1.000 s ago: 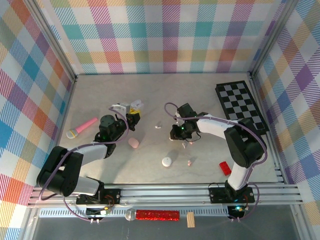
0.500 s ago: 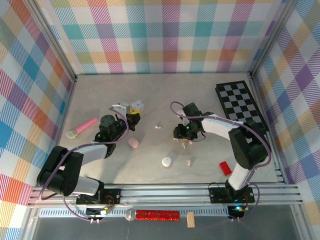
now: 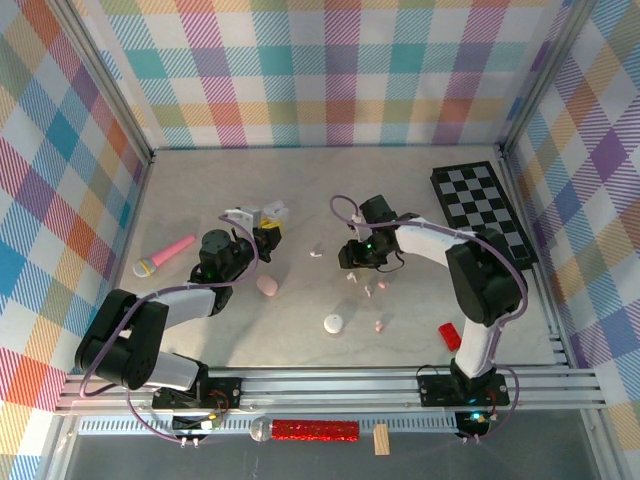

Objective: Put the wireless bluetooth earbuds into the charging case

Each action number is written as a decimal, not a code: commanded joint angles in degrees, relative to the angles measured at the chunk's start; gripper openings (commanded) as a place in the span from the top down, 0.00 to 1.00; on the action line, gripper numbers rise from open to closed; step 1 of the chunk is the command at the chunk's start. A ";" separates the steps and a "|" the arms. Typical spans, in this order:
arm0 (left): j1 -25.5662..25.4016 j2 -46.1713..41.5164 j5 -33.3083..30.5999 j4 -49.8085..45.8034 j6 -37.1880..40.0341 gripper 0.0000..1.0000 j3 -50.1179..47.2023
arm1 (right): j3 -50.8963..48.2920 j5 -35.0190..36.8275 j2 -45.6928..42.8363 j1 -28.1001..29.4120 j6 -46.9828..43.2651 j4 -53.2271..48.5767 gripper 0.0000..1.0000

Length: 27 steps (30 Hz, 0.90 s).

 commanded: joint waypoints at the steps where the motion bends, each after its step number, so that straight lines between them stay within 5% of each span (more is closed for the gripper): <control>1: 0.44 -0.77 1.17 2.58 -0.61 0.87 0.69 | 0.82 -2.21 1.86 -0.29 -3.76 -1.87 0.57; 9: 0.44 0.70 2.30 2.83 -0.70 0.87 1.75 | -4.32 -5.30 0.20 -0.39 -2.86 -0.39 0.67; 27: 0.44 2.74 2.63 4.16 -1.42 0.88 2.67 | -5.86 -3.03 0.30 -0.30 -2.54 0.68 0.70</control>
